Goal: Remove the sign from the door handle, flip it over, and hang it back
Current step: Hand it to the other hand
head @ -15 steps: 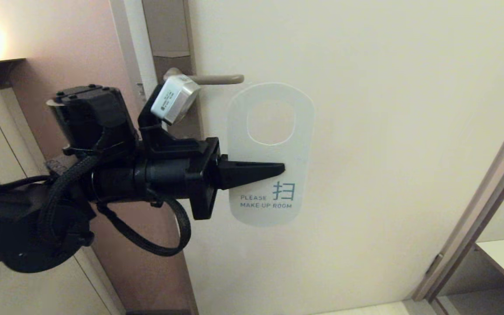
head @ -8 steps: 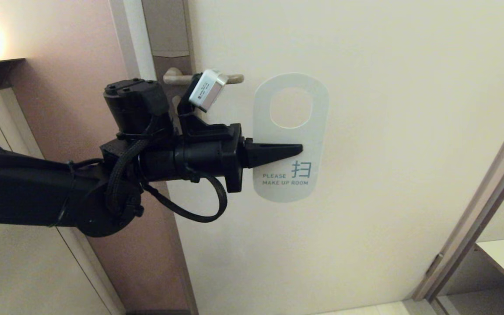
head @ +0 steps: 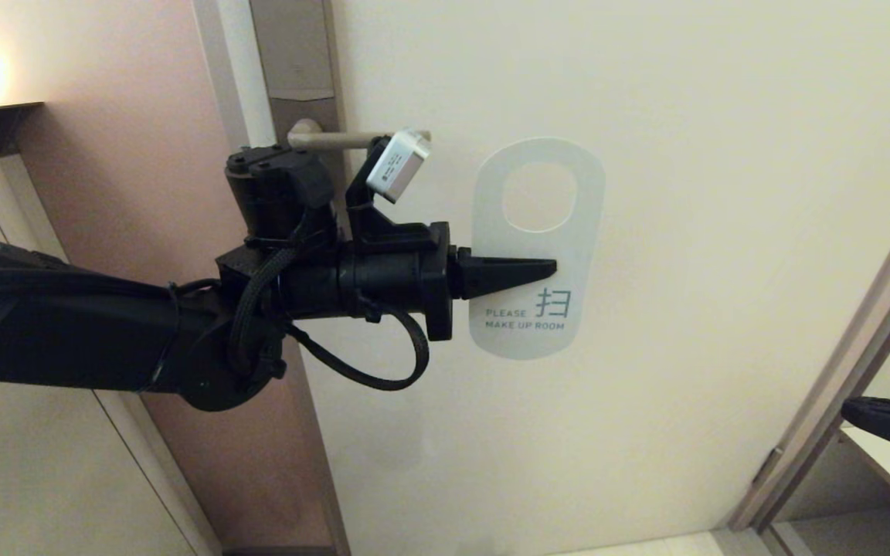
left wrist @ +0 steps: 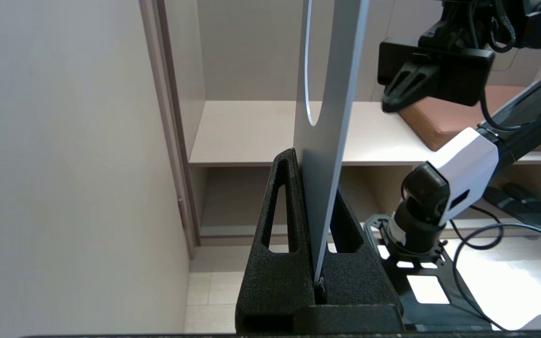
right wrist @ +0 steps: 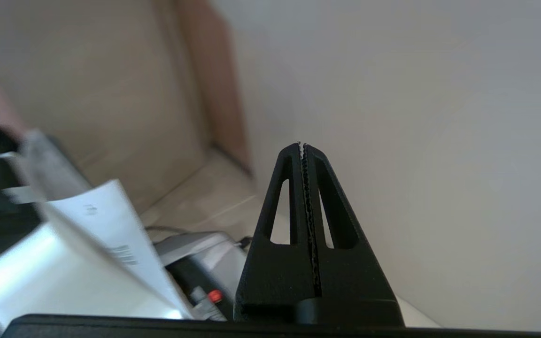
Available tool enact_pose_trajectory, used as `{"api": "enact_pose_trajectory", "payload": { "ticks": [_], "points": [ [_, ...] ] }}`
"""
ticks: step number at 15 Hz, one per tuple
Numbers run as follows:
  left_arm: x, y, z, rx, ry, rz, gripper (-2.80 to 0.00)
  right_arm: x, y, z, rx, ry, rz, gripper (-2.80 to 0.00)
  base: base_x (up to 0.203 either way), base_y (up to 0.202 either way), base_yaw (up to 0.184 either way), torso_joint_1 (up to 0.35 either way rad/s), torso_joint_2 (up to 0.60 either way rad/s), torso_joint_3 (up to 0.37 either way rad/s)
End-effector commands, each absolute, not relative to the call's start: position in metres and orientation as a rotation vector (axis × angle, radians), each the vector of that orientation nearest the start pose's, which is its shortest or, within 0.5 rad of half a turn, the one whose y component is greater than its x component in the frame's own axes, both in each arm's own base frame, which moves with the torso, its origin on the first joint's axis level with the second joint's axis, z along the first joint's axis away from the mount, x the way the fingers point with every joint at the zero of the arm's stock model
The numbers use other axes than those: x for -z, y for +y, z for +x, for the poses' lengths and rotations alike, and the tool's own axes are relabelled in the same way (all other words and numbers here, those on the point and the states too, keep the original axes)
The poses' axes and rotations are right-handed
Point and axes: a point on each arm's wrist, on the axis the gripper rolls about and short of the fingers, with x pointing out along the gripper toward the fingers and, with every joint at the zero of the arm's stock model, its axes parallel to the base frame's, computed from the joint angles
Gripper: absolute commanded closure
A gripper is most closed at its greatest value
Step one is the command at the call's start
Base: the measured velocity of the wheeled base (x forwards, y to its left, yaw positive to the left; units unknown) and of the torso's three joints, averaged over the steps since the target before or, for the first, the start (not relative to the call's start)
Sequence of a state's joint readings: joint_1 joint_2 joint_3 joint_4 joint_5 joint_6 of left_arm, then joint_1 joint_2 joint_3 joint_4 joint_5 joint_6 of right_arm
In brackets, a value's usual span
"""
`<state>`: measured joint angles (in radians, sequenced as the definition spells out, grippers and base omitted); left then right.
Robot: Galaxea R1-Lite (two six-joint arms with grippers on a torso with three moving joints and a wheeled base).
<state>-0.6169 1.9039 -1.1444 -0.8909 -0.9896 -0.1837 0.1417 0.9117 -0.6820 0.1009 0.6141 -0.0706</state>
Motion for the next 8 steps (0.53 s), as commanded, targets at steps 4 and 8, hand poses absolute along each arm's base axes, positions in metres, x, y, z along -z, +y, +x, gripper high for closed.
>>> {"api": "enact_pose_trajectory", "payload": {
  "ticks": [4, 8],
  "points": [
    [-0.237, -0.238, 0.293, 1.632, -0.005, -0.139, 0.0, -0.242, 0.052, 0.119, -0.935, 0.305, -0.004, 0.0, 0.0, 0.0, 0.0, 0.0, 0.0, 0.0],
    [-0.235, -0.24, 0.295, 1.63, -0.009, -0.141, 0.0, -0.245, 0.068, 0.149, -0.967, 0.236, 0.04, 0.0, 0.0, 0.0, 0.0, 0.0, 0.0, 0.0]
  ]
}}
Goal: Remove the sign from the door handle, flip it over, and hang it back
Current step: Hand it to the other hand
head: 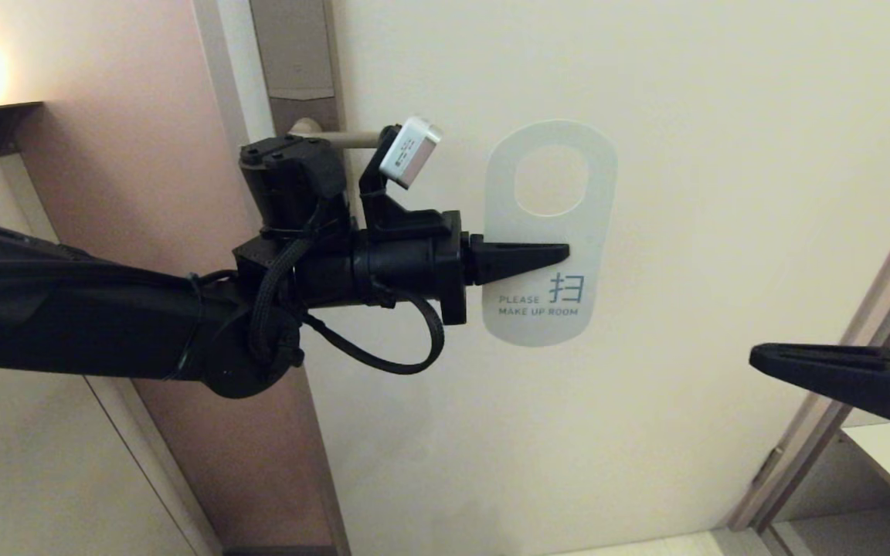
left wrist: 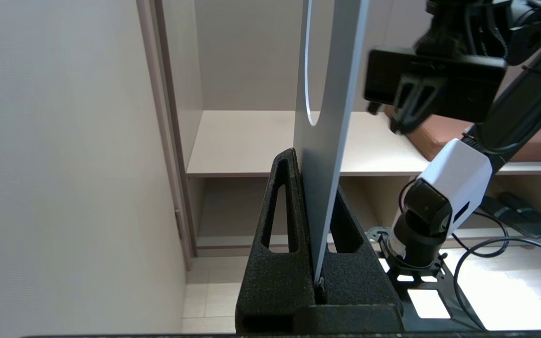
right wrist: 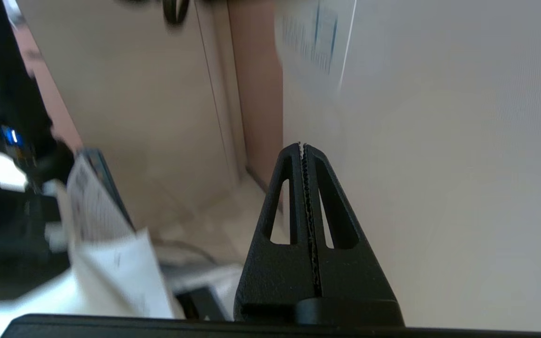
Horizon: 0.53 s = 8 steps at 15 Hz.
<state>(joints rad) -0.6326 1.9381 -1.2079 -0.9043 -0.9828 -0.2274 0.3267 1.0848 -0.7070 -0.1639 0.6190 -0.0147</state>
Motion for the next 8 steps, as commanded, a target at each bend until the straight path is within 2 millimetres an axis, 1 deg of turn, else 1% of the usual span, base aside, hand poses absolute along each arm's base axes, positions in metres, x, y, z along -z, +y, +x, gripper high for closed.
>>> {"api": "enact_pose_trajectory", "payload": {
  "ticks": [1, 4, 5, 8],
  "points": [
    [-0.235, -0.241, 0.295, 1.632, -0.007, -0.142, 0.0, -0.246, 0.073, 0.151, -0.986, 0.232, 0.063, 0.0, 0.0, 0.0, 0.0, 0.0, 0.0, 0.0],
    [-0.239, -0.243, 0.294, 1.639, -0.007, -0.157, 0.0, -0.246, 0.087, 0.157, -1.042, 0.227, 0.1, 0.0, 0.0, 0.0, 0.0, 0.0, 0.0, 0.0],
    [-0.238, -0.246, 0.295, 1.645, -0.004, -0.159, 0.0, -0.246, 0.089, 0.159, -1.051, 0.222, 0.1, 0.0, 0.0, 0.0, 0.0, 0.0, 0.0, 0.0],
    [-0.238, -0.256, 0.293, 1.667, -0.009, -0.16, 0.0, -0.246, 0.096, 0.157, -1.087, 0.222, 0.097, 0.0, 0.0, 0.0, 0.0, 0.0, 0.0, 0.0]
  ]
}}
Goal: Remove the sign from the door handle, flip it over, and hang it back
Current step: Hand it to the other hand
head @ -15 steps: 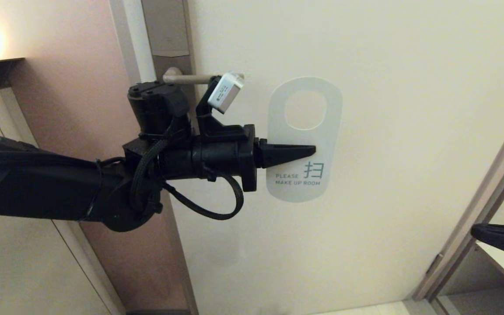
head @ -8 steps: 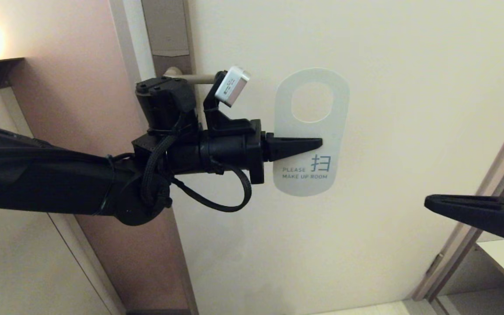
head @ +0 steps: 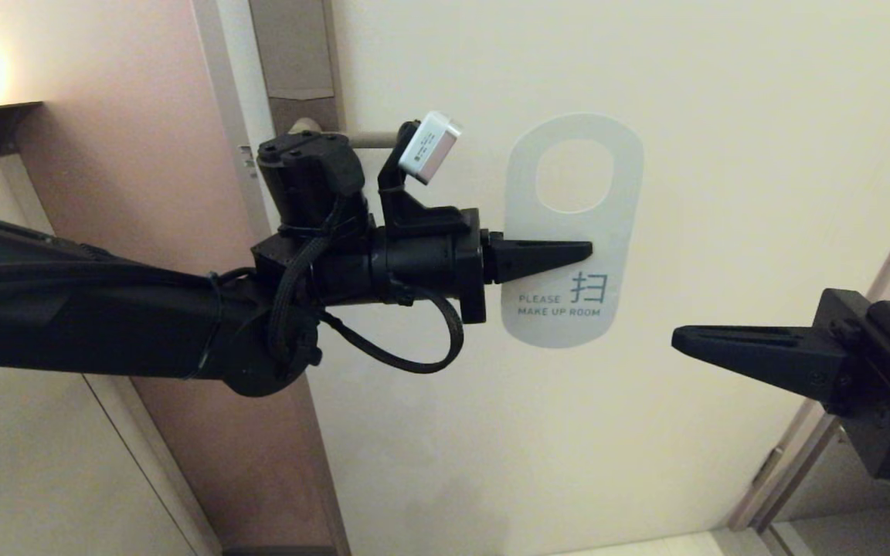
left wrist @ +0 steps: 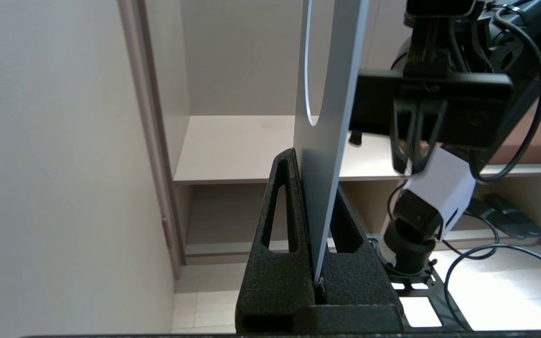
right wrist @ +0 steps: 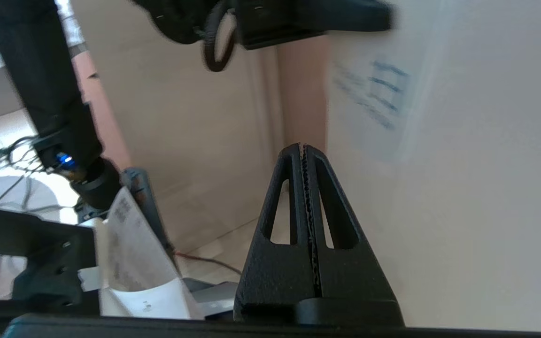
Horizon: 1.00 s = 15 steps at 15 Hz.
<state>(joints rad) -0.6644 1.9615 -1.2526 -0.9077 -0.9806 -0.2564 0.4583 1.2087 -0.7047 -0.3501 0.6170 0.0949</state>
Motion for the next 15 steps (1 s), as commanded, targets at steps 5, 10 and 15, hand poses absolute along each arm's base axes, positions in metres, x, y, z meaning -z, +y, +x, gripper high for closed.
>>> {"api": "enact_pose_trajectory", "payload": {
  "ticks": [5, 10, 15],
  "points": [
    [-0.233, -0.269, 0.293, 1.688, -0.004, -0.162, 0.0, -0.248, 0.097, 0.156, -1.097, 0.212, 0.096, 0.0, 0.0, 0.0, 0.0, 0.0, 0.0, 0.0],
    [-0.232, -0.27, 0.293, 1.689, -0.001, -0.163, 0.0, -0.243, 0.097, 0.156, -1.096, 0.201, 0.096, -2.8, 0.0, 0.0, 0.0, 0.0, 0.0, 0.0],
    [-0.235, -0.268, 0.292, 1.688, -0.011, -0.161, 0.0, -0.234, 0.096, 0.156, -1.089, 0.223, 0.102, -2.8, 0.0, 0.0, 0.0, 0.0, 0.0, 0.0]
  ]
}}
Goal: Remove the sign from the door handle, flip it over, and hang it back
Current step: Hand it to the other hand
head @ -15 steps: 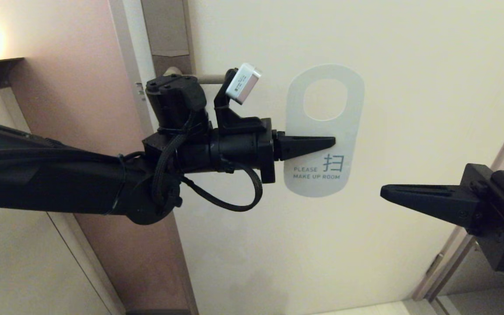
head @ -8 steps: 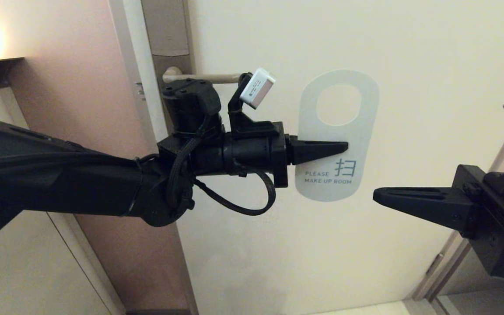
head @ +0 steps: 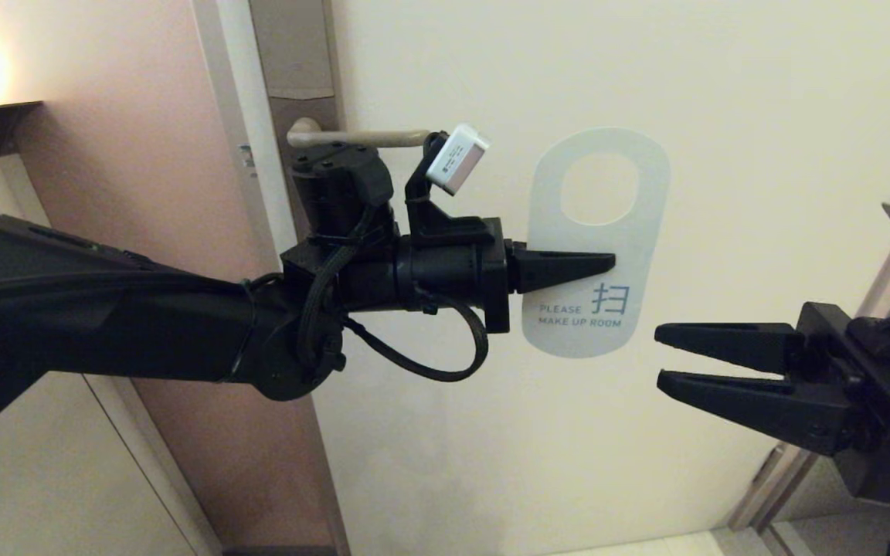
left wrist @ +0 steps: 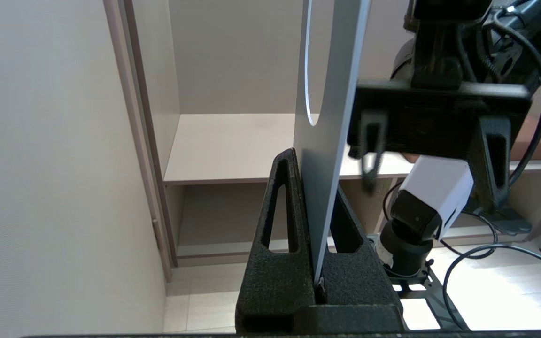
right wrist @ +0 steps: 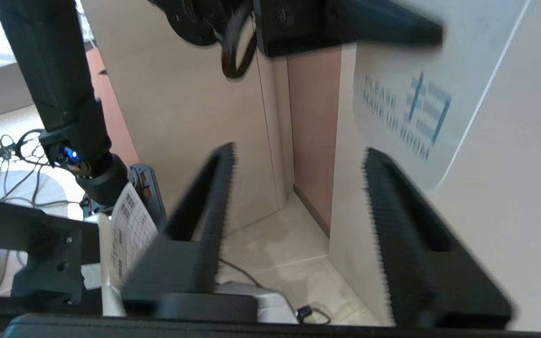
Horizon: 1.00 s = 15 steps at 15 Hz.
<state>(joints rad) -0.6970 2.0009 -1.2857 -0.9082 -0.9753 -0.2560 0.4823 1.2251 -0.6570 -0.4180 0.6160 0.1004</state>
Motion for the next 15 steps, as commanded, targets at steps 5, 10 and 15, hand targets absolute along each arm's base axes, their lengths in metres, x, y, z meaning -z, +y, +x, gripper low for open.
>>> {"api": "enact_pose_trajectory", "payload": {
  "ticks": [5, 10, 15],
  "points": [
    [-0.244, -0.272, 0.287, 1.716, -0.035, -0.22, 0.0, -0.222, 0.096, 0.156, -1.08, 0.276, 0.117, -2.8, 0.0, 0.0, 0.0, 0.0, 0.0, 0.0],
    [-0.245, -0.286, 0.278, 1.729, -0.044, -0.277, 0.0, -0.224, 0.095, 0.158, -1.071, 0.263, 0.151, -2.8, 0.0, 0.0, 0.0, 0.0, 0.0, 0.0],
    [-0.247, -0.292, 0.27, 1.75, -0.039, -0.289, 0.0, -0.215, 0.087, 0.157, -1.028, 0.289, 0.158, -2.8, 0.0, 0.0, 0.0, 0.0, 0.0, 0.0]
  ]
}}
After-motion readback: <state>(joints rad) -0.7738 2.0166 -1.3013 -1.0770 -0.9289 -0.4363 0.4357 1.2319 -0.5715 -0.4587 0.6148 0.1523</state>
